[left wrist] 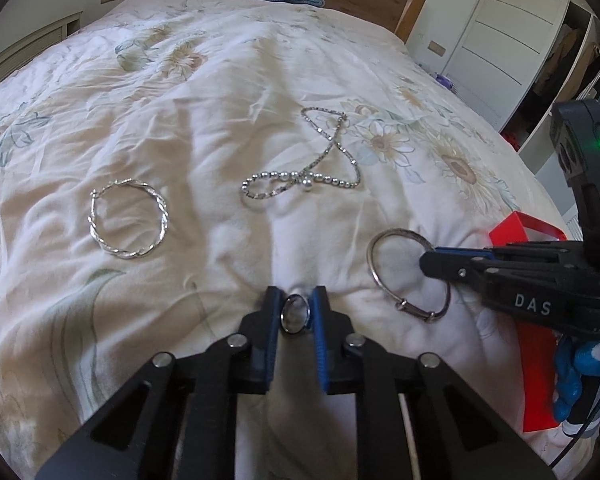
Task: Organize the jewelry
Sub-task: 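Grasp the small silver ring with the left tool while the right tool grasps the silver bangle, then carry the silver ring and silver bangle with both tools over the red box, then open both tools to release the ring and bangle into the box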
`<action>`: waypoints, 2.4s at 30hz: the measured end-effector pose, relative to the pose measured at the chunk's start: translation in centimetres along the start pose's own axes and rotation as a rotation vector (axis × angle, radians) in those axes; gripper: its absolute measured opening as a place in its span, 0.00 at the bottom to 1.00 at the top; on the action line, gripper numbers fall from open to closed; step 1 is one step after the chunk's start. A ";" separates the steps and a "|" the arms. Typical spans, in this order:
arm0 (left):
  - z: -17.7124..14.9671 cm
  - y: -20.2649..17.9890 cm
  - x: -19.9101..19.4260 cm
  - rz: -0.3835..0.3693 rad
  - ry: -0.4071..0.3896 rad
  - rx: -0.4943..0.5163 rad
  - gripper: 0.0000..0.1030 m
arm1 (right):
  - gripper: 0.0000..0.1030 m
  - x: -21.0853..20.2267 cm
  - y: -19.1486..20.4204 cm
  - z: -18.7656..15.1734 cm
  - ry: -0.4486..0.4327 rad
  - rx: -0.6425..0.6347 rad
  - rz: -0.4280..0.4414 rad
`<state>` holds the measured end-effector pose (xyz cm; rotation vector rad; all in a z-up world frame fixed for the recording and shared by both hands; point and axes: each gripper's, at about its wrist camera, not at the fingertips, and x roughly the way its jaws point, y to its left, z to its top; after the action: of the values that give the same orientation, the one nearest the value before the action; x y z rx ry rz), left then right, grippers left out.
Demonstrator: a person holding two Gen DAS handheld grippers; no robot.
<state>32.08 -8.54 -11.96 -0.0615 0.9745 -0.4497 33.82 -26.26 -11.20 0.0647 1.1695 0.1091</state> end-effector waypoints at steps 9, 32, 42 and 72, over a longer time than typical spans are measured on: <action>-0.3 -0.2 -2.2 0.040 -0.013 0.007 0.13 | 0.04 -3.0 1.3 -1.1 -0.086 -0.034 0.016; 0.1 -8.4 -13.0 -0.015 -0.129 0.076 0.13 | 0.05 -19.1 -1.4 -6.5 -0.280 0.018 -0.058; -2.7 -20.3 -11.4 -0.152 -0.052 0.183 0.13 | 0.05 -22.9 -9.3 -12.9 -0.305 0.121 -0.097; -8.2 -29.3 0.0 -0.074 0.190 0.270 0.15 | 0.05 -14.0 -19.3 -20.6 -0.154 0.263 -0.027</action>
<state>15.40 -33.88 -9.33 0.1921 1.0920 -0.6604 10.43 -47.24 -8.55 0.2844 1.0246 -0.0734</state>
